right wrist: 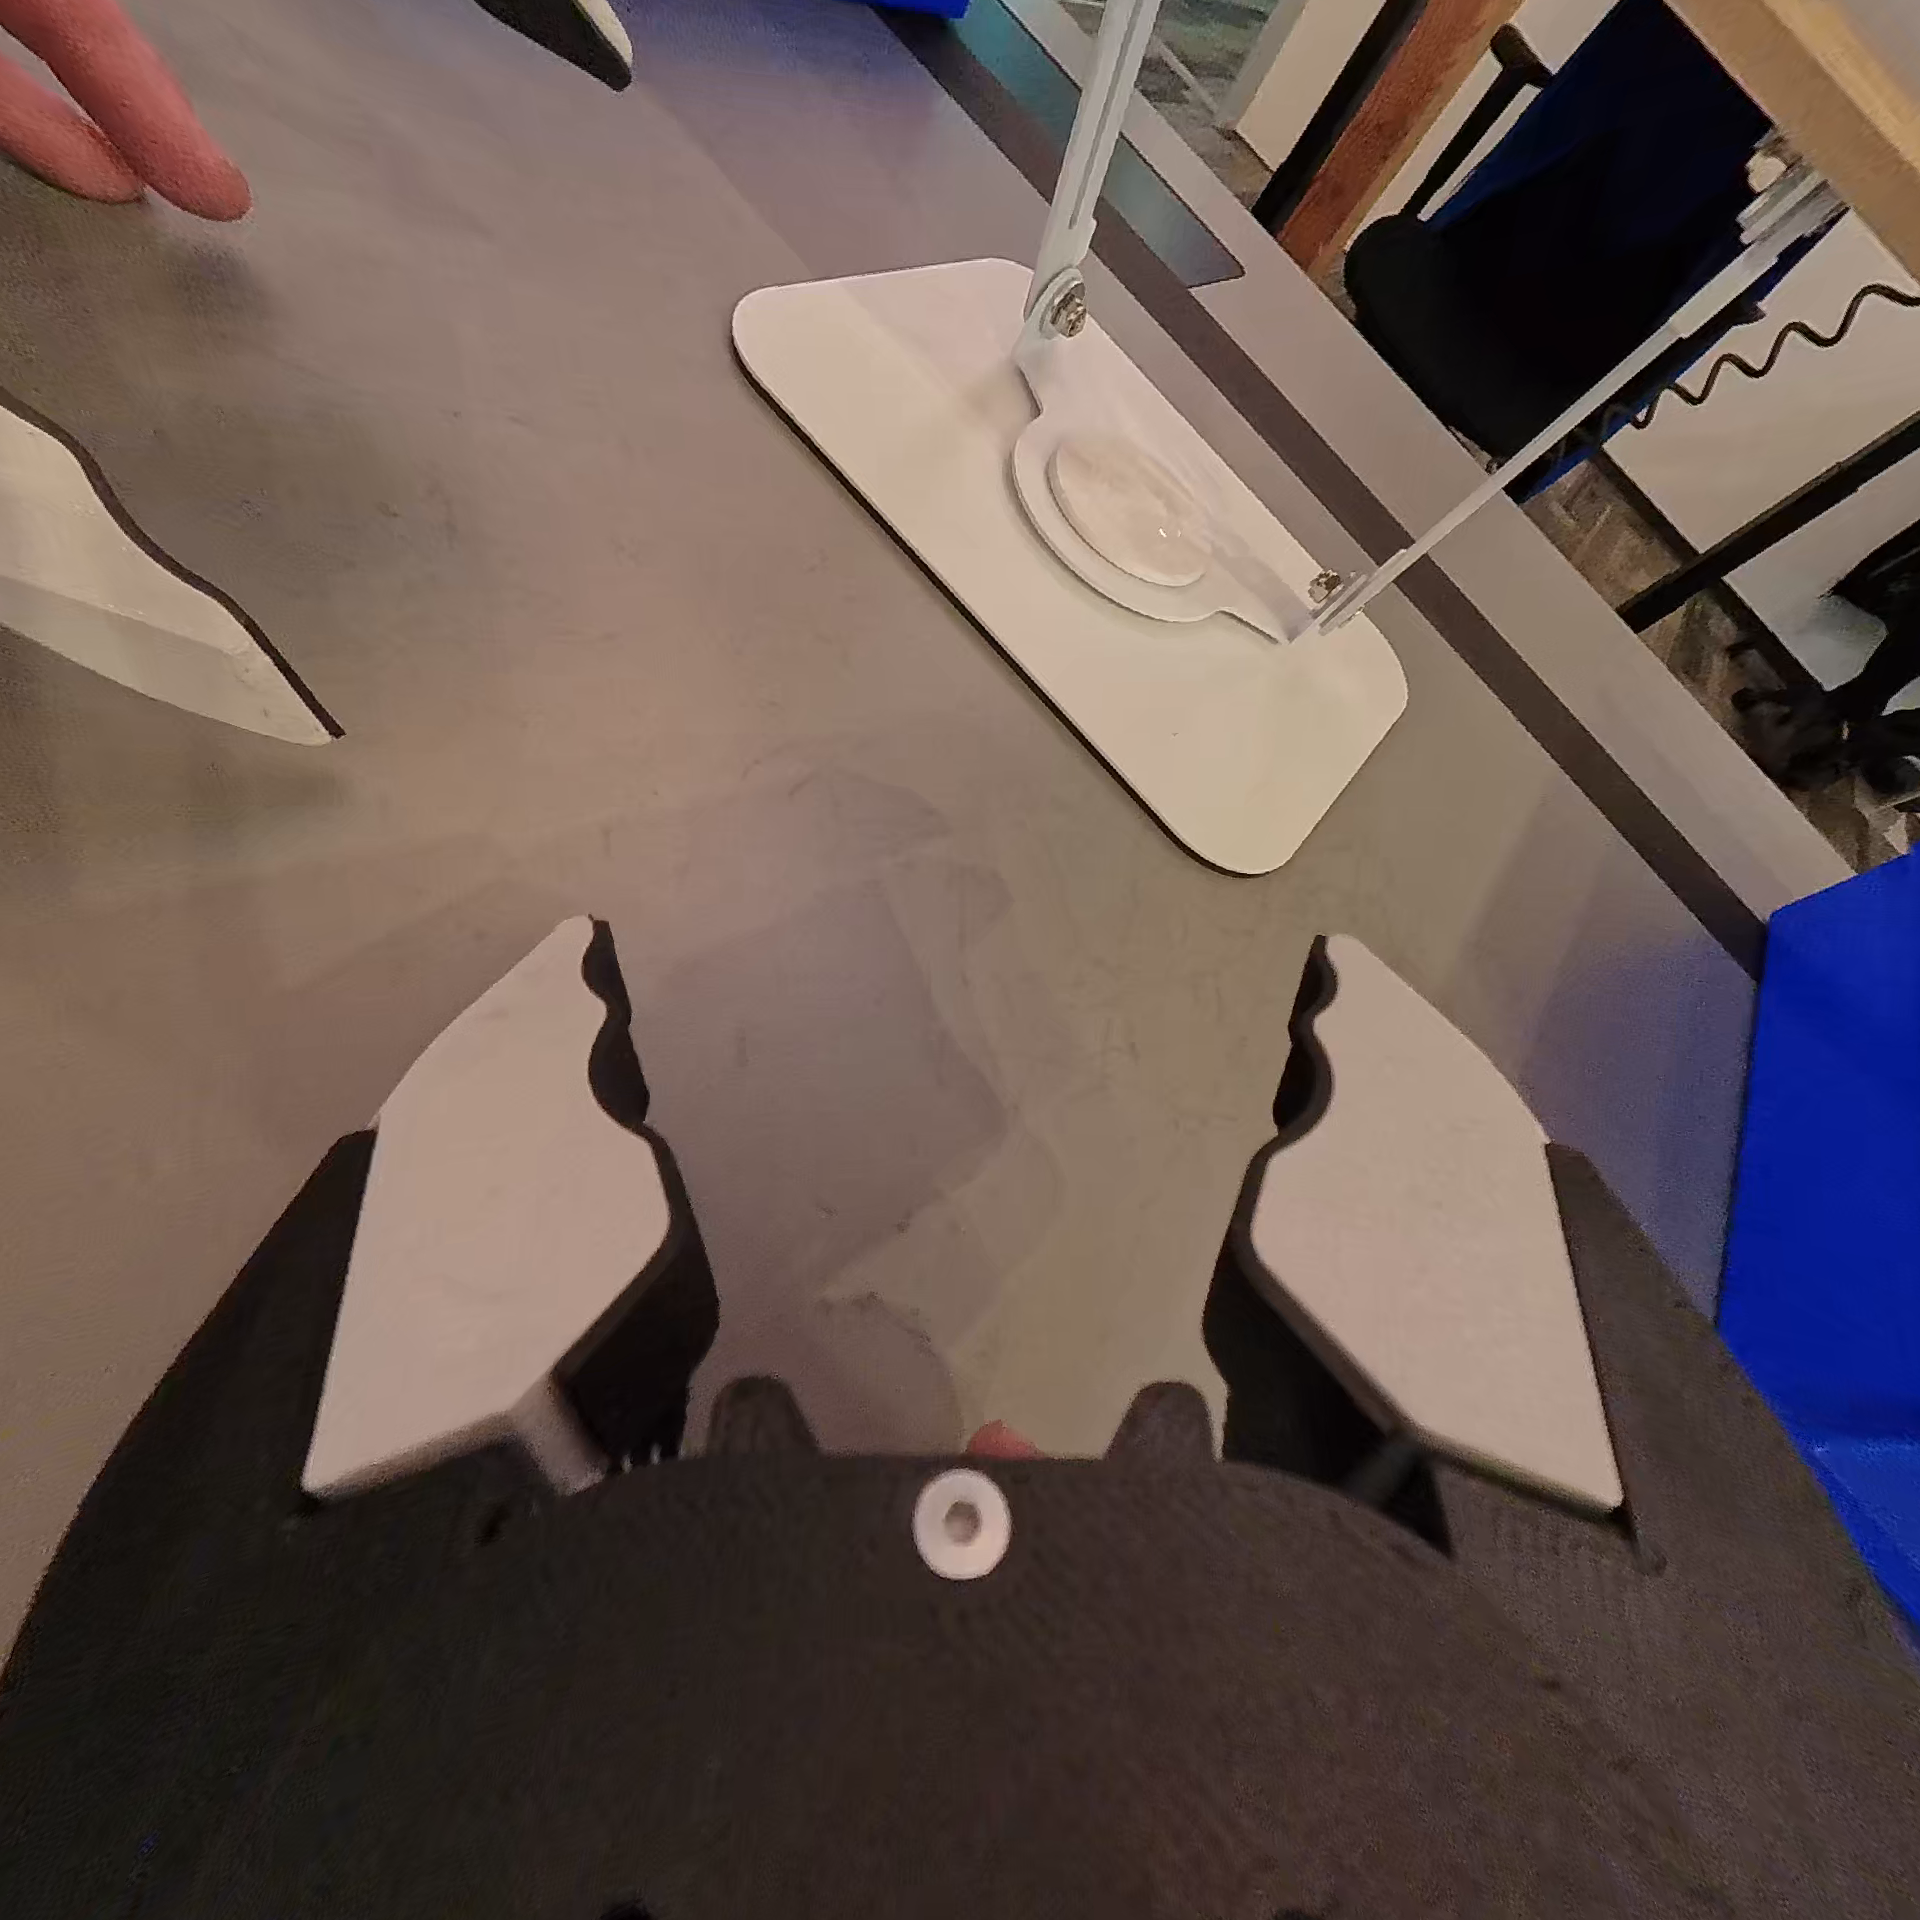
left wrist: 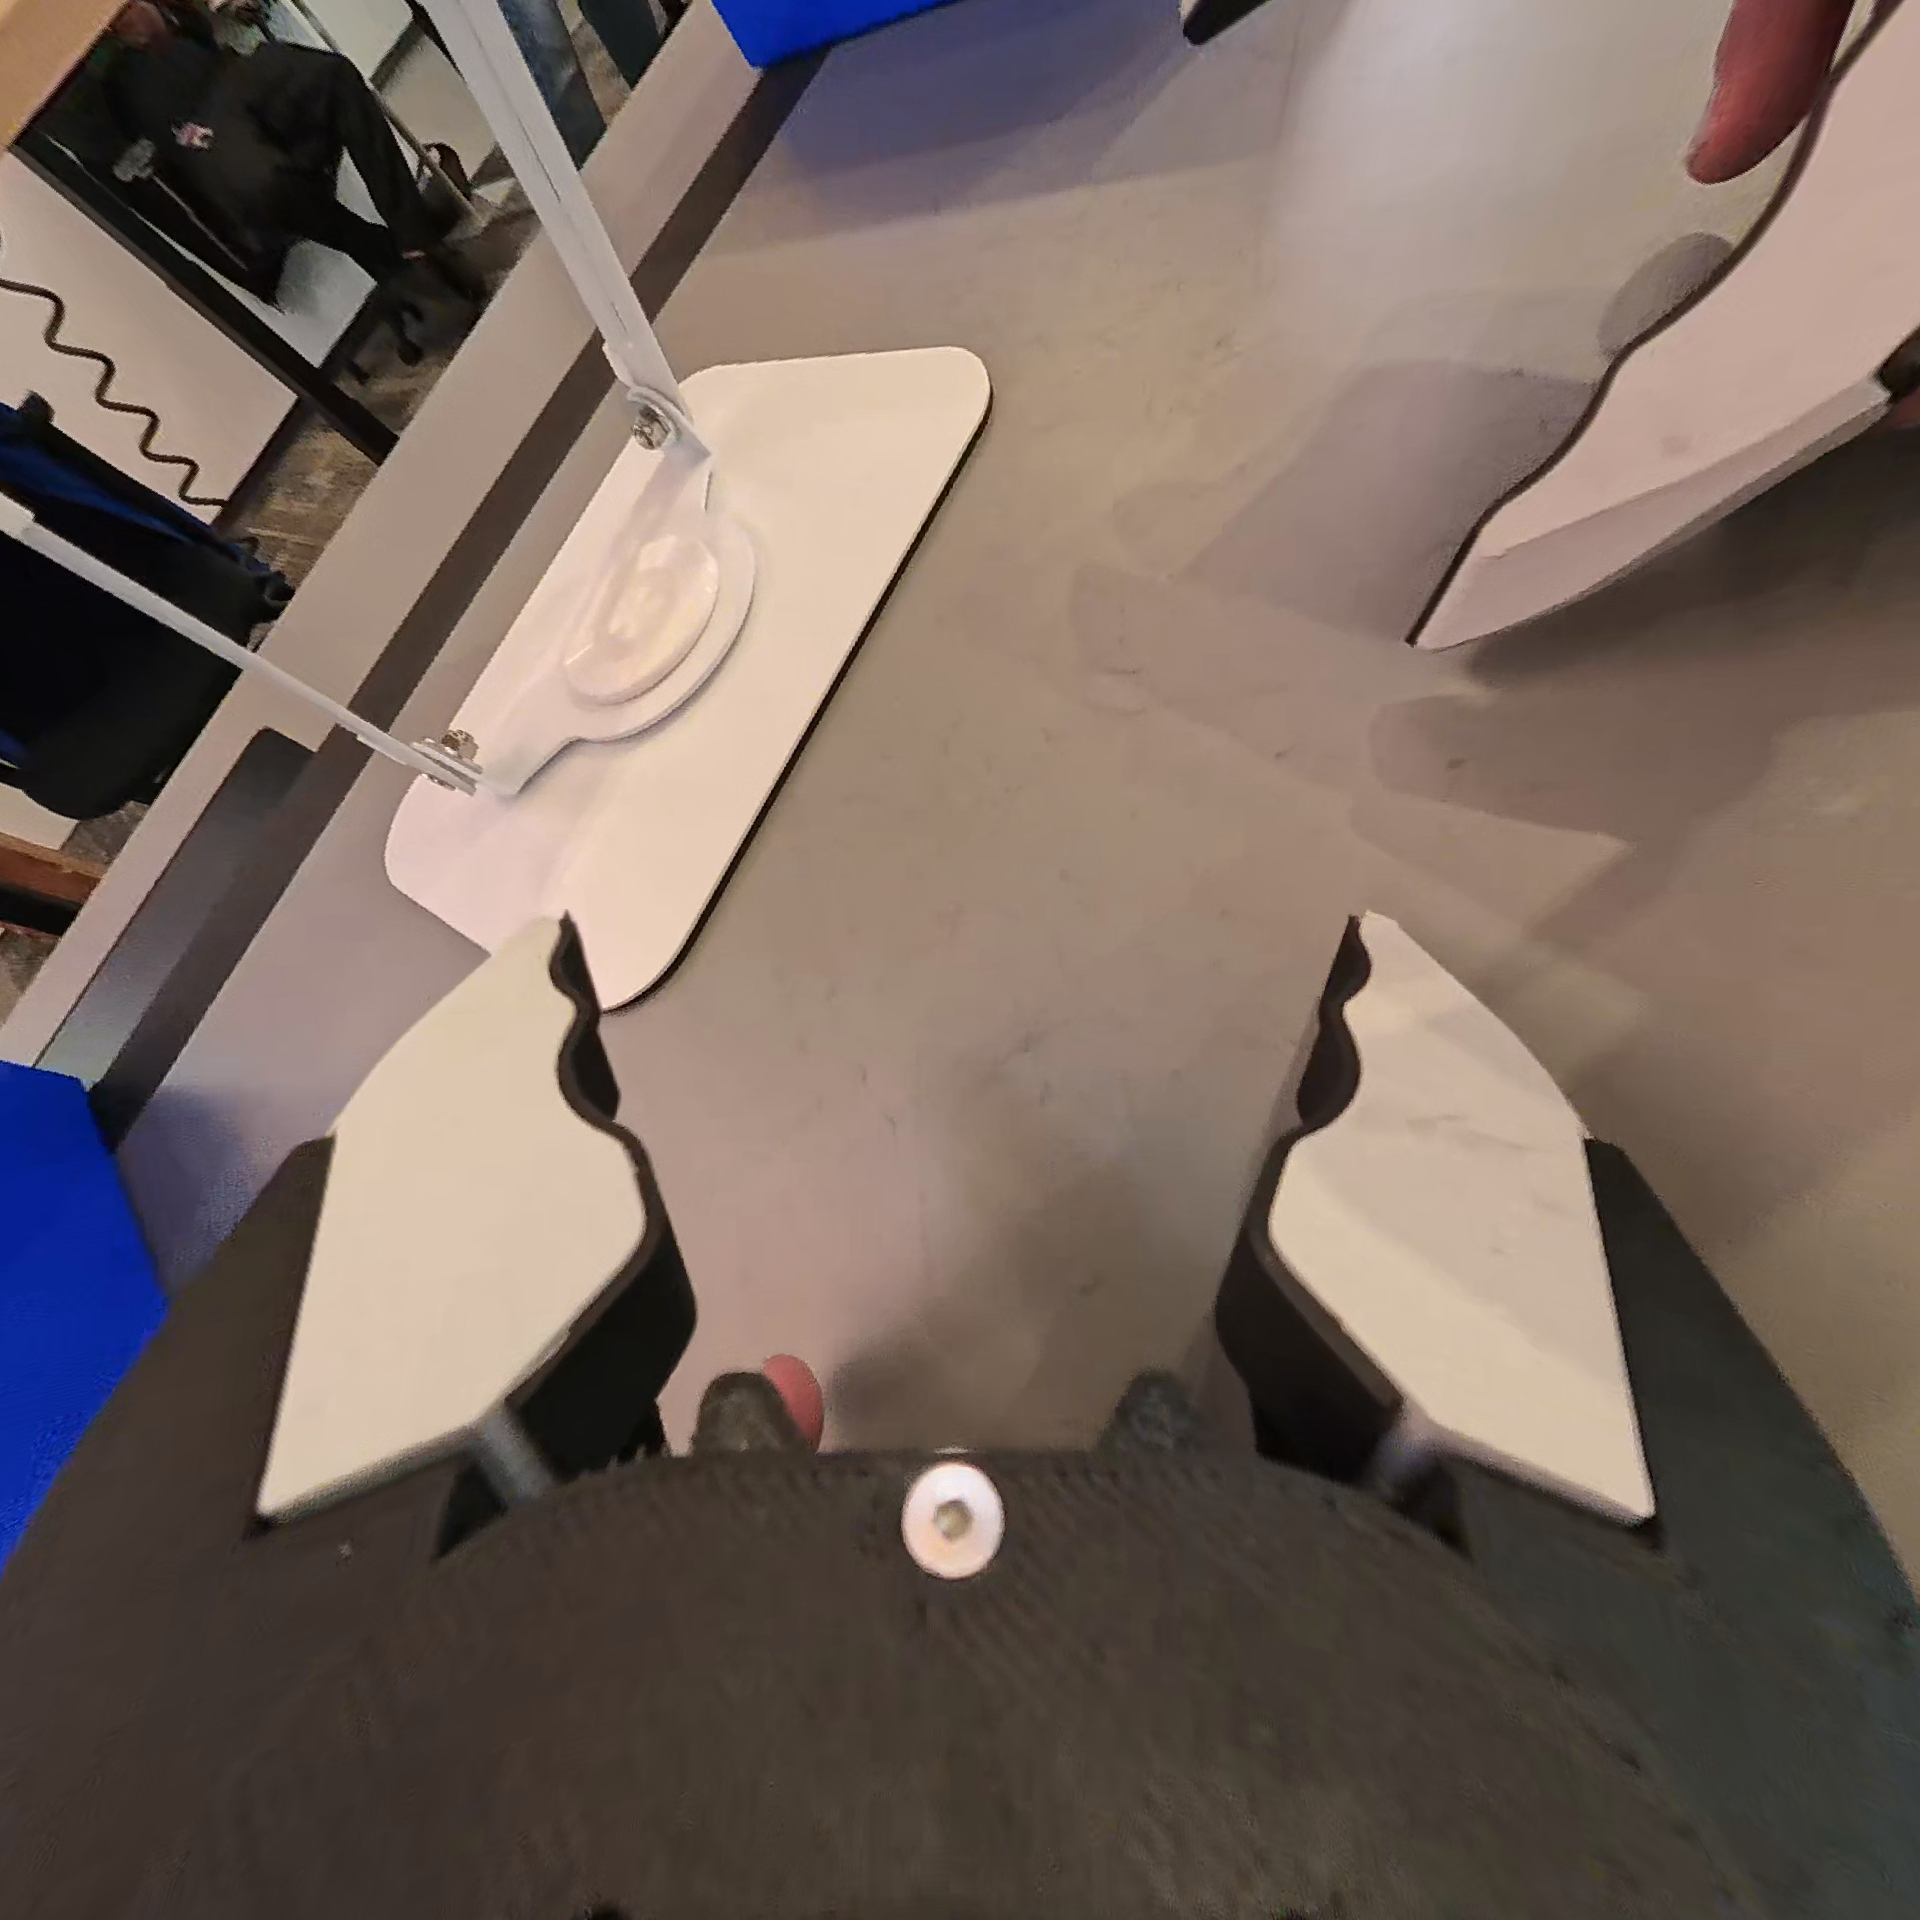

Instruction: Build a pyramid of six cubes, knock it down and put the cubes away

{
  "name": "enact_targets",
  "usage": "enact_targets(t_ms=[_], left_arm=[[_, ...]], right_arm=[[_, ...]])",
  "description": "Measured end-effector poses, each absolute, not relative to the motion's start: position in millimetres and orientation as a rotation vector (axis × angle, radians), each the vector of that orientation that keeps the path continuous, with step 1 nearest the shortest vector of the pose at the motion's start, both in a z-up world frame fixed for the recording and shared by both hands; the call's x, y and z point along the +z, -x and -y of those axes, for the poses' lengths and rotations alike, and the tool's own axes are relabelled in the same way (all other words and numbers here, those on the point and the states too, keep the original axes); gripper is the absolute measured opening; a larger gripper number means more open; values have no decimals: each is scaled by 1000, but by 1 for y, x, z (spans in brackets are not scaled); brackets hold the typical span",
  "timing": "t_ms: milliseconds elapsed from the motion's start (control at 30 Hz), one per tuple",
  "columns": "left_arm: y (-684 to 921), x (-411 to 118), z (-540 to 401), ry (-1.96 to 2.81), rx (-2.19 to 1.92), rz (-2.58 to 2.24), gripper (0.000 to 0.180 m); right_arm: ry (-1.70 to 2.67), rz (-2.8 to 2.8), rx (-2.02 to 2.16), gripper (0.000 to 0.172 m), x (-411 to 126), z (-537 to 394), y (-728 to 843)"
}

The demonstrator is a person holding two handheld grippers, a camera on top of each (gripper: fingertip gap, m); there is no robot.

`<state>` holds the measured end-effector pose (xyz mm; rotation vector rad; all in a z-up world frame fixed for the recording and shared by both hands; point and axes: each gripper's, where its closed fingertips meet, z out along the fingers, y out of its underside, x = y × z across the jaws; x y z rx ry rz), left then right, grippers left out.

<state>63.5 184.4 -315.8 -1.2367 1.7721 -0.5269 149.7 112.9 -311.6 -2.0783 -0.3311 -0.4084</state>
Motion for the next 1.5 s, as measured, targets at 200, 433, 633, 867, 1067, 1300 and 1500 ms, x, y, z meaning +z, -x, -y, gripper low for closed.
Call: enact_targets(t_ms=[200,433,633,867,1067,1300,1500], left_arm=[[-64,-317,-185,1253,-529,-1777,128],[-65,-321,-189,1311,-529,-1781,124],[-69,-335,-204,1527,-544,-1792,125],[-70,-341,-201,1595,-601,-1832,113],[-70,-345,-199,1645,-641,-1851,108],[-68,-347,-200,1692,-632,-1830,120],[-64,-349,-206,1738,-588,-1788,140]], right_arm=[[2090,345,-374,119,-314,-114,-146],[2164,356,-240,113,-323,-125,-141],[2285,287,-105,125,-338,-144,-154],[2341,252,-42,131,-345,-161,-168],[2391,227,71,126,-351,-160,-167],[2382,230,45,127,-350,-158,-169],[2313,269,-89,129,-341,-156,-176]])
